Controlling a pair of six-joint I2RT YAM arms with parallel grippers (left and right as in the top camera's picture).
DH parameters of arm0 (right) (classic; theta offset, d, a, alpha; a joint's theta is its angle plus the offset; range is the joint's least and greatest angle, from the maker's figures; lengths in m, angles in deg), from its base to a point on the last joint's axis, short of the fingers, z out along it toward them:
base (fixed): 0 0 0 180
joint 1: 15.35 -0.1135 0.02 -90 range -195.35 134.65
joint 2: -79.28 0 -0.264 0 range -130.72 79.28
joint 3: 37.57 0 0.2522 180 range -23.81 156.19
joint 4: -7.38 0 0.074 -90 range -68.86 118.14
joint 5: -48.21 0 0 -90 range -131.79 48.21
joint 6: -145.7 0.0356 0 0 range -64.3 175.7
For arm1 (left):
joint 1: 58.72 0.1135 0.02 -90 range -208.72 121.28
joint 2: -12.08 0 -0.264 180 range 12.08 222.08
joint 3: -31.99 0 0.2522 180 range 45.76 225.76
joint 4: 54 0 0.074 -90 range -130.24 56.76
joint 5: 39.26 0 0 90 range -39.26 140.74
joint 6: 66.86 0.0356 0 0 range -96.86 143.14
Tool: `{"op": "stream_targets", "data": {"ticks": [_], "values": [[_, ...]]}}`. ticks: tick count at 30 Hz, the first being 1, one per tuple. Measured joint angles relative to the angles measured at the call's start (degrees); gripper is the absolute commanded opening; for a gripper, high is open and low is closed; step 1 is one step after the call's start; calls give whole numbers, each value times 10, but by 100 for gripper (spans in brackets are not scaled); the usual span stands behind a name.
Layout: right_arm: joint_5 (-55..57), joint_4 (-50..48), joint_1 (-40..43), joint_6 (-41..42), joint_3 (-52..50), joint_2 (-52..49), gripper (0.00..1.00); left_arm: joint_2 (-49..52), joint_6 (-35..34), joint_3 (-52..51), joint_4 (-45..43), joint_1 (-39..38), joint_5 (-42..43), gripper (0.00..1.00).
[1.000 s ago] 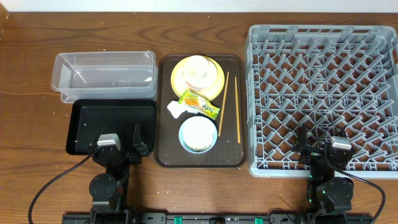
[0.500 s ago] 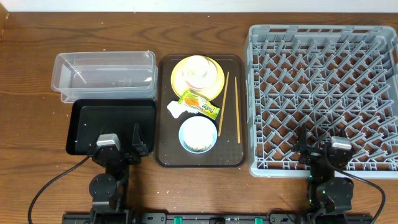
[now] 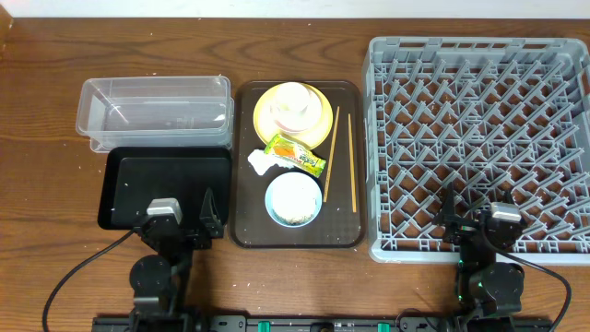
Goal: Sort waste into correct bins and load items into the dishwasher rack
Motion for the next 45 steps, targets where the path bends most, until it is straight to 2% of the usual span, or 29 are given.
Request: {"op": "stream_targets", "data": {"ticks": [4,8,17,21,25,28,29,30,33,35,43,45], "values": [[0,0,0,0,0,0,99,30,-11,91,64,0,14,98],[0,0,0,0,0,0,99,101,-16,215,126,0,32,98],[0,0,0,0,0,0,99,382,-16,510,389,0,89,98],[0,0,0,0,0,0,99,478,-16,585,416,0,129,98],[0,0,0,0,0,0,99,536,-16,598,417,0,205,99],[0,0,0,0,0,0,99,563,-21,598,419,0,233,60],[0,0,0,0,0,0,99,571,-21,598,422,0,241,52],[0,0,0,0,0,0,99,581,-17,598,429,0,247,39],[0,0,0,0,0,0,99,600,-22,598,448,-1,255,15],[0,0,0,0,0,0,99,613,-20,598,460,-6,256,11],[0,0,0,0,0,0,99,638,-29,562,463,-85,205,12],[0,0,0,0,0,0,99,642,-43,543,448,-112,179,21]]}}
